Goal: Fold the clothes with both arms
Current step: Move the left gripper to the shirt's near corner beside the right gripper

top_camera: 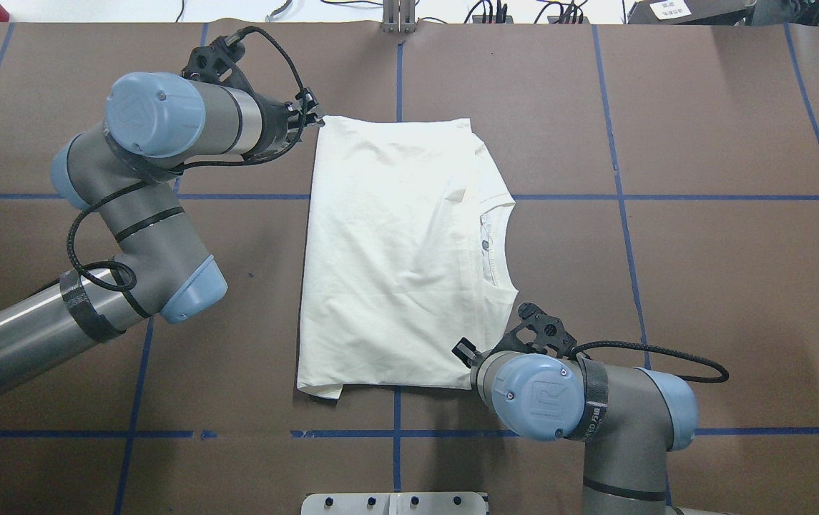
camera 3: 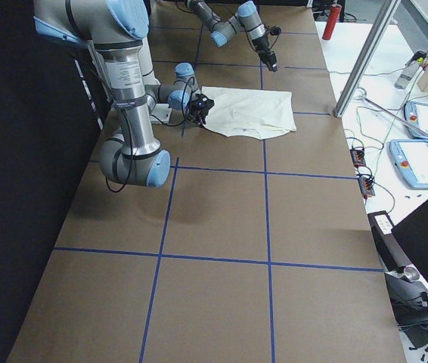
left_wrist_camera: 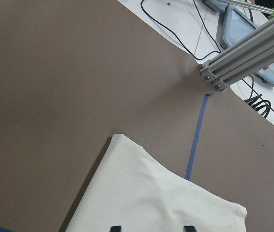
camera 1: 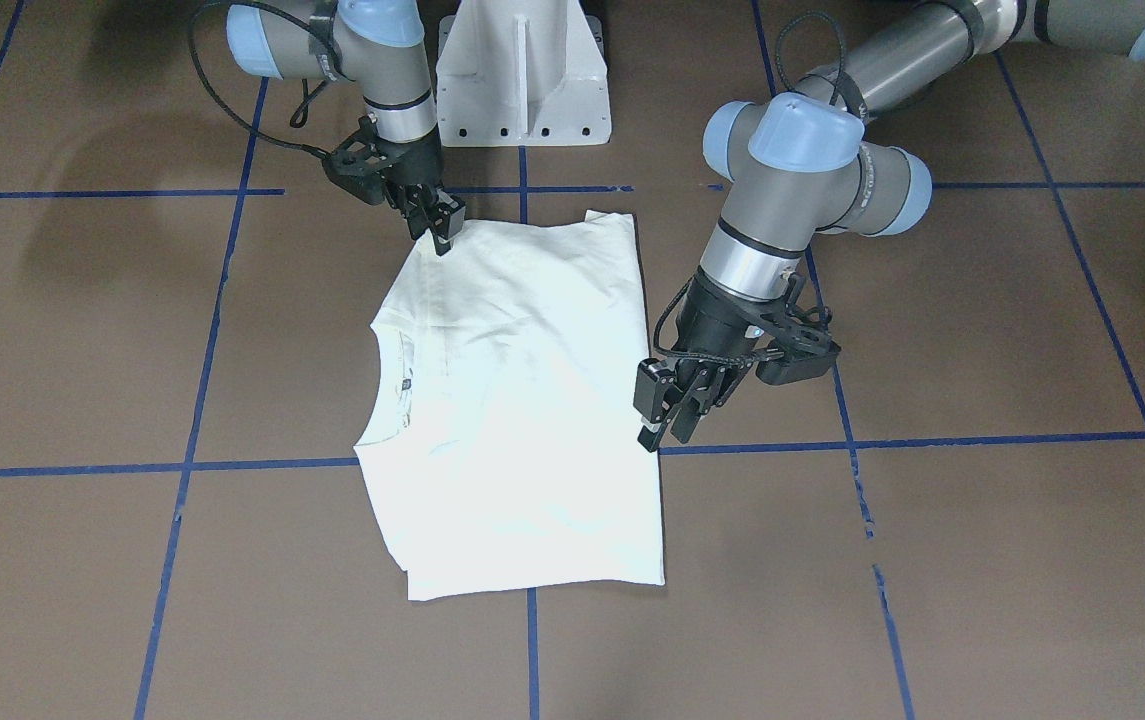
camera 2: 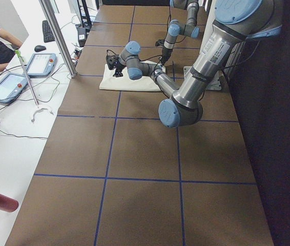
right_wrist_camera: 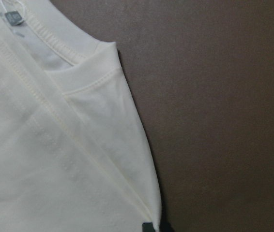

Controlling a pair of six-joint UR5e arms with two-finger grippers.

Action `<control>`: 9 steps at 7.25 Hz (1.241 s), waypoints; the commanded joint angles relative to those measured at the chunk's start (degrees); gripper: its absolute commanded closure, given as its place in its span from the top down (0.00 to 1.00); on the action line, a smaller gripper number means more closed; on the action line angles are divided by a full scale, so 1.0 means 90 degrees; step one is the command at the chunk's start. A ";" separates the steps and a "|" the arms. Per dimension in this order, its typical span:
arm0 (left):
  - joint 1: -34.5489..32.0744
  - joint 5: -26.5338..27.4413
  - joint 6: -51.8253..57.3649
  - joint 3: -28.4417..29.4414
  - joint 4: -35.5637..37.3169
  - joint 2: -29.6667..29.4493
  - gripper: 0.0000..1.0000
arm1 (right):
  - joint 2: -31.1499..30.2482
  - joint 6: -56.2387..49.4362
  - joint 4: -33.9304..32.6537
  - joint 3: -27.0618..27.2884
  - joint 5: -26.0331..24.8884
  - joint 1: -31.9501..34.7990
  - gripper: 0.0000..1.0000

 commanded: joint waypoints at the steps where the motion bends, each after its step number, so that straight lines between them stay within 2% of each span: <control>1: 0.0000 0.0000 -0.0010 -0.0009 0.0010 -0.0026 0.53 | -0.0047 0.0000 -0.0011 0.0155 0.0001 -0.0039 0.00; 2: -0.0010 -0.0010 -0.0010 -0.0029 0.0019 -0.0026 0.53 | -0.0047 0.0000 -0.0011 0.0214 0.0001 -0.0039 0.00; 3: 0.0019 -0.0010 -0.0077 -0.0406 0.0068 0.0109 0.53 | -0.0114 0.0000 -0.0011 0.0476 0.0010 -0.0020 0.00; 4: 0.0174 -0.0029 -0.0417 -0.1096 0.0068 0.0787 0.53 | -0.0299 -0.0010 -0.0011 0.0614 0.0020 -0.0039 0.00; 5: 0.0872 0.0038 -0.0961 -0.2070 0.0088 0.1519 0.53 | -0.0310 -0.0010 -0.0011 0.0615 0.0011 -0.0049 0.00; 6: 0.1623 0.0281 -0.1402 -0.2631 0.0078 0.2136 0.54 | -0.0310 -0.0010 -0.0011 0.0615 0.0010 -0.0039 0.00; 7: 0.2308 0.0834 -0.1542 -0.2781 0.0088 0.2509 0.56 | -0.0310 -0.0010 -0.0011 0.0606 0.0001 -0.0039 0.00; 9: 0.3383 0.1286 -0.2185 -0.2657 0.0117 0.2581 0.57 | -0.0301 -0.0010 -0.0011 0.0605 0.0001 -0.0049 0.00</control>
